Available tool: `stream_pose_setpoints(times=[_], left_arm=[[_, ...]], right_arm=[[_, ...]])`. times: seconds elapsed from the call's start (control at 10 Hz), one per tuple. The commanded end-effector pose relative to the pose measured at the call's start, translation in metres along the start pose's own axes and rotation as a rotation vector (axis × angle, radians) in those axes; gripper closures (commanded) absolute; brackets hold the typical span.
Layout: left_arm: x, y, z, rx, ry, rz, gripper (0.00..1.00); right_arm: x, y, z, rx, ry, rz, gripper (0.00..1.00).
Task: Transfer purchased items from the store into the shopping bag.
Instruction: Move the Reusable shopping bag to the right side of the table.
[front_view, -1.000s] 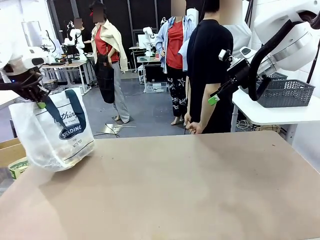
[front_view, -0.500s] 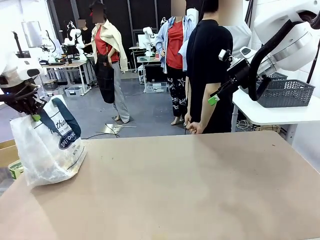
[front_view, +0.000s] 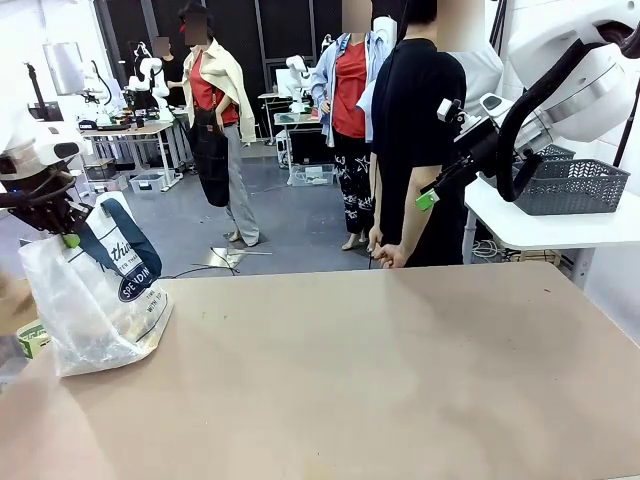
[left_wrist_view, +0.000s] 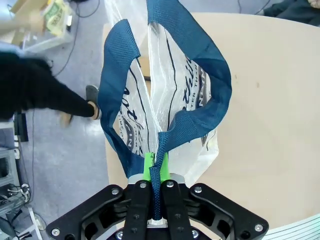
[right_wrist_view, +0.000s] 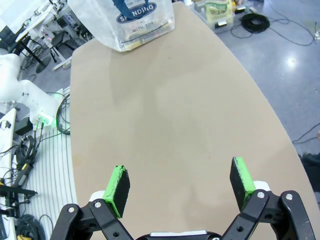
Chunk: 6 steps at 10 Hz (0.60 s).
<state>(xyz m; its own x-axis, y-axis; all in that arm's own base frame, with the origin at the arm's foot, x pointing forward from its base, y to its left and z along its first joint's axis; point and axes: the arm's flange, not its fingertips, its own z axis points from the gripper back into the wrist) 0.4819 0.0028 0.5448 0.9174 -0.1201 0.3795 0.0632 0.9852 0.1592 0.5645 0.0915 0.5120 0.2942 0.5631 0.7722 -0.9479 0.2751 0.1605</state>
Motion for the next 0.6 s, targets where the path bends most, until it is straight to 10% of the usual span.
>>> stream_pose_setpoints(times=[0.0,0.5], left_arm=[[-0.0003,0.0003,-0.0001,0.001,-0.002,0.000,1.00],[0.0000,0.0000,0.0000,0.000,0.000,0.000,0.96]], right_arm=[[0.0005,0.0017,-0.0019,-0.009,-0.004,-0.016,0.00],[0.0005,0.0017,-0.0019,-0.009,-0.004,-0.016,0.00]])
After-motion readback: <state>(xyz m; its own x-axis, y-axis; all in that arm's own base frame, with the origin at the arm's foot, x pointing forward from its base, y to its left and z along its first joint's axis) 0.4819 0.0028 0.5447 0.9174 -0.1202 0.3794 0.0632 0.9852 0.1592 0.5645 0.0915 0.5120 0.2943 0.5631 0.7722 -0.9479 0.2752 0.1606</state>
